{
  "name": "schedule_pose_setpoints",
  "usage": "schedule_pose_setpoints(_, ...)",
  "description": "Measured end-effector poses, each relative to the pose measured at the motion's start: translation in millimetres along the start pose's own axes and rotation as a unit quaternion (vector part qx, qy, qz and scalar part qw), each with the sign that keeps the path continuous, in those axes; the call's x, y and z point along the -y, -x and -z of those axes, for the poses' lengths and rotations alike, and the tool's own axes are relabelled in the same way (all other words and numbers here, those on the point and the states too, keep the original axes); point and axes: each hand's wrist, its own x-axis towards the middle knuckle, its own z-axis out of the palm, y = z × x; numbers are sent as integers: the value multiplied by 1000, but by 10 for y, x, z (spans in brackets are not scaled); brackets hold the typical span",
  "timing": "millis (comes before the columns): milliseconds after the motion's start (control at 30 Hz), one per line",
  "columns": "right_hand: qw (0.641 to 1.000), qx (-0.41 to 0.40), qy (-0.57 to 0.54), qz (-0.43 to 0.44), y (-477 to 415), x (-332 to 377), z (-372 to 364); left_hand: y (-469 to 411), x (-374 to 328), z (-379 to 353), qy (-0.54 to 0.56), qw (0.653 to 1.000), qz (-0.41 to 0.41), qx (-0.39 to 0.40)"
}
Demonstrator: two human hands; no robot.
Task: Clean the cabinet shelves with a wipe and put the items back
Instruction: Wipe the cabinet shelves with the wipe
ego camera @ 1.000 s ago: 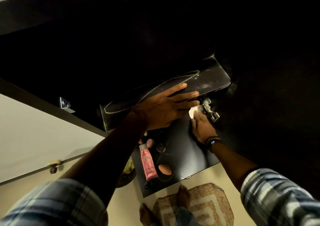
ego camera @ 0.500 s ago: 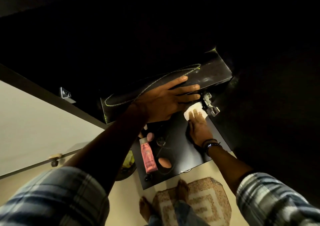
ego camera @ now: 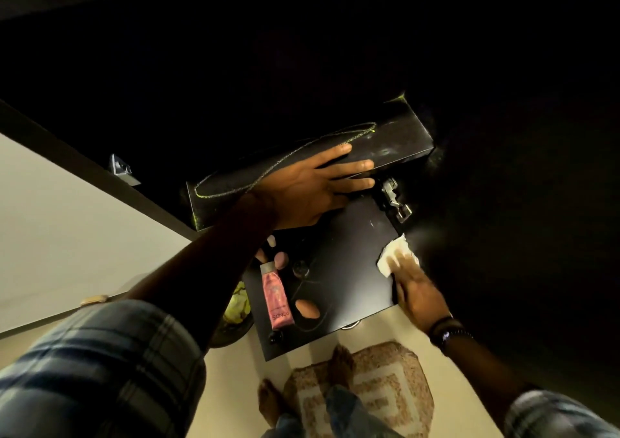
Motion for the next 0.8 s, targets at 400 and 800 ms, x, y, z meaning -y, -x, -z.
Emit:
schedule_pose_setpoints(400,993,0,9,114,-196,802,-559,9,-16,15,45,998,9,41)
schedule_pose_setpoints(800,980,-149,-132,15,483,1010,553,185,-464,120,112,977,177,-27)
